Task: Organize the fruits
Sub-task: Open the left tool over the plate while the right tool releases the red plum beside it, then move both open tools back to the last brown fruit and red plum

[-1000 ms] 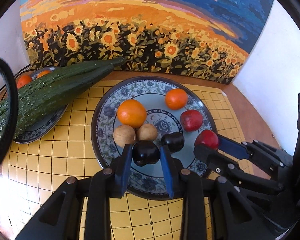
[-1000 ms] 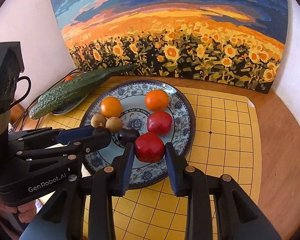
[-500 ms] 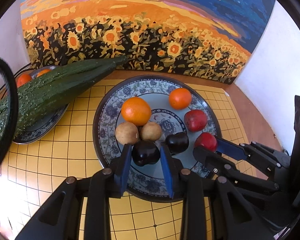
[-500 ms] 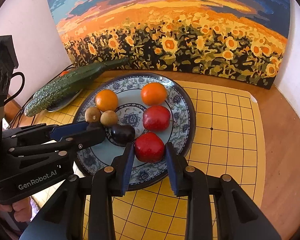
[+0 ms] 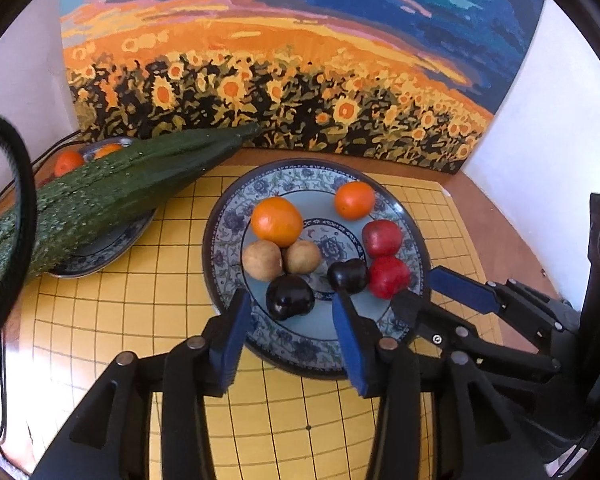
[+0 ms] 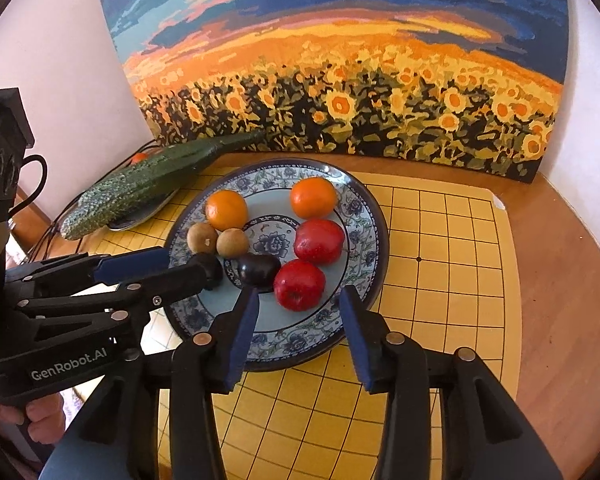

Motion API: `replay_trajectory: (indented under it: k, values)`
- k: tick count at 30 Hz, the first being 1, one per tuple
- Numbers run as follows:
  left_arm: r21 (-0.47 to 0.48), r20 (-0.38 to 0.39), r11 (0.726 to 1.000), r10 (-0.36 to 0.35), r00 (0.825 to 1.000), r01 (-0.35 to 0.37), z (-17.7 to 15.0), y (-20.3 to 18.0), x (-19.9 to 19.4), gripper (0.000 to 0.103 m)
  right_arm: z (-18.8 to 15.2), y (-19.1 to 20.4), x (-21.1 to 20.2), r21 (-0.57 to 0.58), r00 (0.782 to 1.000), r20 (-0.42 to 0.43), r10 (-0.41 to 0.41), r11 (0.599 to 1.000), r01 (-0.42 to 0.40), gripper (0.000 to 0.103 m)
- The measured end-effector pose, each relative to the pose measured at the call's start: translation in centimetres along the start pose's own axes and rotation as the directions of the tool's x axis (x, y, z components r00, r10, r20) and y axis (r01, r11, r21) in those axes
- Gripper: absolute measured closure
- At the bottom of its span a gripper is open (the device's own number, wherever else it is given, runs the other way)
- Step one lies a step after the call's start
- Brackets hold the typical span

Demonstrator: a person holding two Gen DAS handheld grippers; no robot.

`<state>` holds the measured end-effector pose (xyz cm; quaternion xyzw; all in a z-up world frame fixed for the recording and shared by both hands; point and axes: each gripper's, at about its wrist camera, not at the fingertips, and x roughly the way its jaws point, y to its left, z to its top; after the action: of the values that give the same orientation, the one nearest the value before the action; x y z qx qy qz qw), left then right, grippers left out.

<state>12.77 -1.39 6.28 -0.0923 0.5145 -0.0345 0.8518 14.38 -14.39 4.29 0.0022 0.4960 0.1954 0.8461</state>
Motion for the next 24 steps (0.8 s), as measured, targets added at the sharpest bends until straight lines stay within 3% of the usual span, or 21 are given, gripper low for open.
replay_trajectory:
  k: [24]
  values:
    - [-0.053, -0.024, 0.998, 0.016, 1.000, -0.017, -4.9, 0.8, -5.0, 0.057, -3.9, 1.8, -5.6, 0.006, 0.999, 0.019, 0.031, 0.999, -0.031, 0.059]
